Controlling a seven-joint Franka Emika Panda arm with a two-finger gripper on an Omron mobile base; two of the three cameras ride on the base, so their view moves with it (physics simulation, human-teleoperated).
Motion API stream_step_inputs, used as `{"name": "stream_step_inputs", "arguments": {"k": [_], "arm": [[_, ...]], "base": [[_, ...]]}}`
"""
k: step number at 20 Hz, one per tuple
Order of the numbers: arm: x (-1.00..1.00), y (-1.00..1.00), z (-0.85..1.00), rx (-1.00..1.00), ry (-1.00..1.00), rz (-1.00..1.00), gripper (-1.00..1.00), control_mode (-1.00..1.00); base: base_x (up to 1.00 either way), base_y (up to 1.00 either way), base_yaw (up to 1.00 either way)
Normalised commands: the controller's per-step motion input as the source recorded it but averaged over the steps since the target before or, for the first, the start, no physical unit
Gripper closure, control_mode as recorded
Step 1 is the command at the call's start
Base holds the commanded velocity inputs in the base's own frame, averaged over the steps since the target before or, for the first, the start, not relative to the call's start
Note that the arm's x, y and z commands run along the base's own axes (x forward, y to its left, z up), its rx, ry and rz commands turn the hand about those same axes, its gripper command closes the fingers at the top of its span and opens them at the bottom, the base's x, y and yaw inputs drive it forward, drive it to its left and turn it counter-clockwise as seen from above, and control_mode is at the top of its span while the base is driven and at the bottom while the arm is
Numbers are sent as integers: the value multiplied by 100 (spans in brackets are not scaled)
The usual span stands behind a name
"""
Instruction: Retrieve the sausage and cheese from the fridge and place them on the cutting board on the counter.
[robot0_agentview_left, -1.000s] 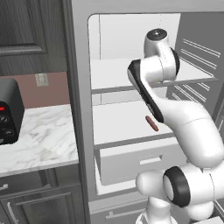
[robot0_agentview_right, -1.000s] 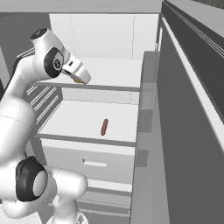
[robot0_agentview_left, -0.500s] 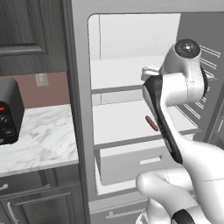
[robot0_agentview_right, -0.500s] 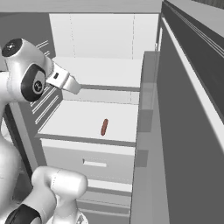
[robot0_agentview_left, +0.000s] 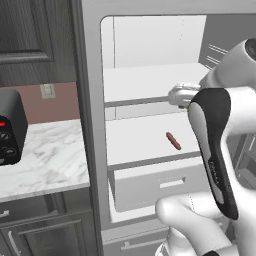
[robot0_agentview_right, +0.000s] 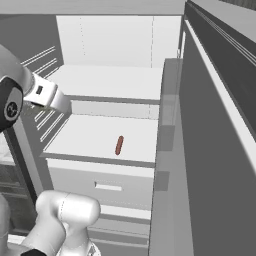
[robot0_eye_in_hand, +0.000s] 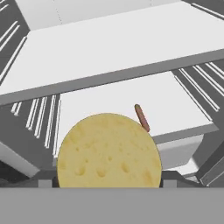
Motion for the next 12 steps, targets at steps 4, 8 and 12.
{"name": "stream_step_inputs", "arguments": {"k": [4, 8, 12], "arm": [[-80, 15, 3, 0, 1, 6, 100, -100], [-58, 0, 0, 0, 0, 8, 100, -100], [-43, 0, 0, 0, 0, 9, 100, -100]], "base": [[0, 0, 0], [0, 0, 0], [0, 0, 0]]}}
